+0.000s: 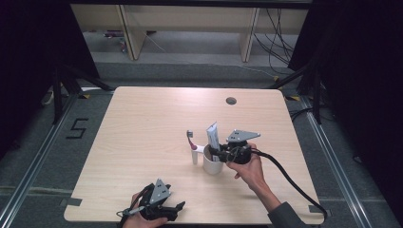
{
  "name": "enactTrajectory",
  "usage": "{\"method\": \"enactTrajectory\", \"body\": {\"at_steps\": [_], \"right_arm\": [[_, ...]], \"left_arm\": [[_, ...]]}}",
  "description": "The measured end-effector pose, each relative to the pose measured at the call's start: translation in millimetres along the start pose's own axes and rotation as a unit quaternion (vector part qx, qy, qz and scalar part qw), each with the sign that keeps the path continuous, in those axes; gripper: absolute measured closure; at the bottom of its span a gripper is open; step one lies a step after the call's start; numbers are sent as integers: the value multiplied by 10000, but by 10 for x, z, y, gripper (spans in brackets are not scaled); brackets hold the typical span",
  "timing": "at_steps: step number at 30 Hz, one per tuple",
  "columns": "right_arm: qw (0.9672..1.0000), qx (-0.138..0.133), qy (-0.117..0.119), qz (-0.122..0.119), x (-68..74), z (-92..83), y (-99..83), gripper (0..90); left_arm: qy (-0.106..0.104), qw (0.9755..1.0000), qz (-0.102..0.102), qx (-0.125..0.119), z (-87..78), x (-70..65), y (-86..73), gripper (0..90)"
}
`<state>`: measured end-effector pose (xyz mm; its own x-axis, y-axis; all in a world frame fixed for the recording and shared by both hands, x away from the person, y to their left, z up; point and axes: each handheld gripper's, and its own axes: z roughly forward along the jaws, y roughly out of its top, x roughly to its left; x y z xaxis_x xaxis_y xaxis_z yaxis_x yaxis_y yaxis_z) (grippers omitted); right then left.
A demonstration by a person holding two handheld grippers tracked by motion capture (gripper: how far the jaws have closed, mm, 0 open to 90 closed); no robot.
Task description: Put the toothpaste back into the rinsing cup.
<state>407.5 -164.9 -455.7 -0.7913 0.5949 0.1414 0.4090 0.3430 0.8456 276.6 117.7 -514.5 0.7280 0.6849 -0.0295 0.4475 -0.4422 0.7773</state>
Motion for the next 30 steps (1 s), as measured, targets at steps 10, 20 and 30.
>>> {"method": "enactTrajectory", "body": {"at_steps": [10,20,30], "right_arm": [[9998,-26,-97,-200,-15,-8,2,743],[9997,0,30,-243,19,-61,10,733],[9996,50,-3,-274,-9,-62,-48,766]], "left_arm": [[-3,10000,19,10,2,-4,0,229],[18,10000,27,6,0,-6,-1,229],[-28,10000,-15,-13,6,-16,-5,229]]}}
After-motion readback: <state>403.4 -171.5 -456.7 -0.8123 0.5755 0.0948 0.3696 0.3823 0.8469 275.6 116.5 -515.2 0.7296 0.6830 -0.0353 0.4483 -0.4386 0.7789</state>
